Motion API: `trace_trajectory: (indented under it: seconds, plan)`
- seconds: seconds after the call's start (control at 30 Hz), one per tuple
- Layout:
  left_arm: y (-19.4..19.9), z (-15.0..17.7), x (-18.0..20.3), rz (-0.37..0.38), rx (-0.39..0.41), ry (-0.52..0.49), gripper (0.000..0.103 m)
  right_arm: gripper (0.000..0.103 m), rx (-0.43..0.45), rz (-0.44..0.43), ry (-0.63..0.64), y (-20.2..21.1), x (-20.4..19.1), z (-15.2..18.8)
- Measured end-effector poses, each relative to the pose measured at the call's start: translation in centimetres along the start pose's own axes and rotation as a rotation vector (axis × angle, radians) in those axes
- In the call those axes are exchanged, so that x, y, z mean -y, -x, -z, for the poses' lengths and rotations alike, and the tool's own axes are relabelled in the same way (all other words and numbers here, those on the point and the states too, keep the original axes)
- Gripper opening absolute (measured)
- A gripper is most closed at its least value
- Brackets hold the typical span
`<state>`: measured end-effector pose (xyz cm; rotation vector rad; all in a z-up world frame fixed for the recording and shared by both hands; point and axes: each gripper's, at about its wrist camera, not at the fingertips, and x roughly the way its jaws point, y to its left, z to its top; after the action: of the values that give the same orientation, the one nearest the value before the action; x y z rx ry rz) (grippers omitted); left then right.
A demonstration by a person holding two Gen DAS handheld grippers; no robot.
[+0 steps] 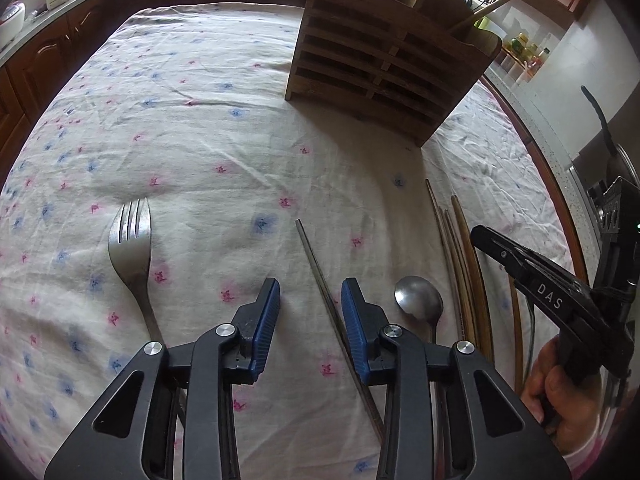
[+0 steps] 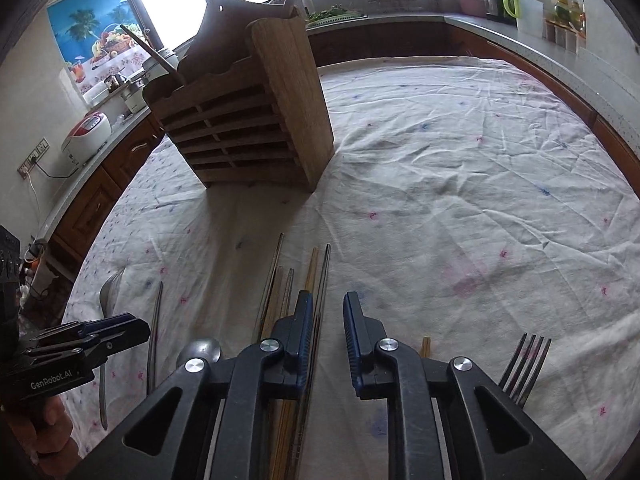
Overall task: Organize utensils
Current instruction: 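Grasp a thin metal chopstick with the left gripper while the right grasps a wooden chopstick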
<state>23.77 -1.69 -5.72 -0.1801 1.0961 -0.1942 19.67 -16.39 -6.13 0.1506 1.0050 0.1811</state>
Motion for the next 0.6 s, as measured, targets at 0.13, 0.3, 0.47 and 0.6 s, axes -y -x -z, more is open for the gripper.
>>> trace_trajectory:
  seconds: [0.13,0.3,0.47,0.6]
  plan:
    - [-0.4,-0.5,0.4,-0.015,0.003,-0.026,0.029,0.013,-0.013,0.005,0.028,-0.3,-0.4,-0.6]
    - [-0.9,-0.8,1.7,-0.067,0.010,-0.088,0.029,0.013,-0.030,0.039,0.074,-1.3,-1.0,-1.6]
    - [-1.5,-0.8,3.0,-0.126,0.038,-0.154,0.028,0.014,-0.029,0.080,0.130,-2.2,-1.9,-2.5]
    - [-1.6,-0.7,2.9,-0.151,0.060,-0.165,0.011,0.013,-0.016,0.082,0.134,-2.2,-1.9,-2.3]
